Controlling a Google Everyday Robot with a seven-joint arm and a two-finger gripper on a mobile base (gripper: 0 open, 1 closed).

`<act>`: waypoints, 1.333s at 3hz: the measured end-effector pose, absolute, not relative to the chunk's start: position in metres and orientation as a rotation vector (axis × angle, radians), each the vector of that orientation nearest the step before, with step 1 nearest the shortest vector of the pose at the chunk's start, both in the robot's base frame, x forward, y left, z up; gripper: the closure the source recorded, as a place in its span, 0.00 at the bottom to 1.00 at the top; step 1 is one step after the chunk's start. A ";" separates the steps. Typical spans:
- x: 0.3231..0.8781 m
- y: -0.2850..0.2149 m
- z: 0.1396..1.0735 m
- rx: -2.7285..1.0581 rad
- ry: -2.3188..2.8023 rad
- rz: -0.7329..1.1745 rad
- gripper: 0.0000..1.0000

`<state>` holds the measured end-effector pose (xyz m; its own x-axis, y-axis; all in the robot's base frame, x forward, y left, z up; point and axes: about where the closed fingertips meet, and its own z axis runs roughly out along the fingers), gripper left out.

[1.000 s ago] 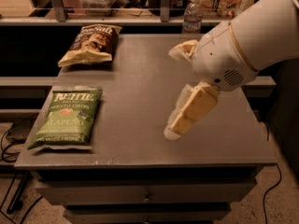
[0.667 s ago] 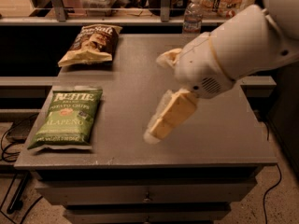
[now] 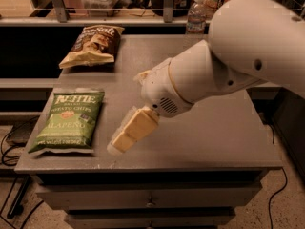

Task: Move green jalapeno chip bag near brown chip bag

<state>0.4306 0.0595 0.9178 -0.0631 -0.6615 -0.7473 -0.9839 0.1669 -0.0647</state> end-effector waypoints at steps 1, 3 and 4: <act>0.432 0.095 0.901 -1.565 1.793 0.699 0.00; 0.429 0.159 0.873 -1.579 1.781 0.822 0.00; 0.426 0.182 0.861 -1.575 1.785 0.868 0.00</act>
Offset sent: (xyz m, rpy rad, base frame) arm 0.0027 0.1069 -0.0530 0.0805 0.1340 0.0862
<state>0.4264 0.1817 0.8607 -0.1171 -0.6020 -0.7899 -0.9930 0.0826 0.0843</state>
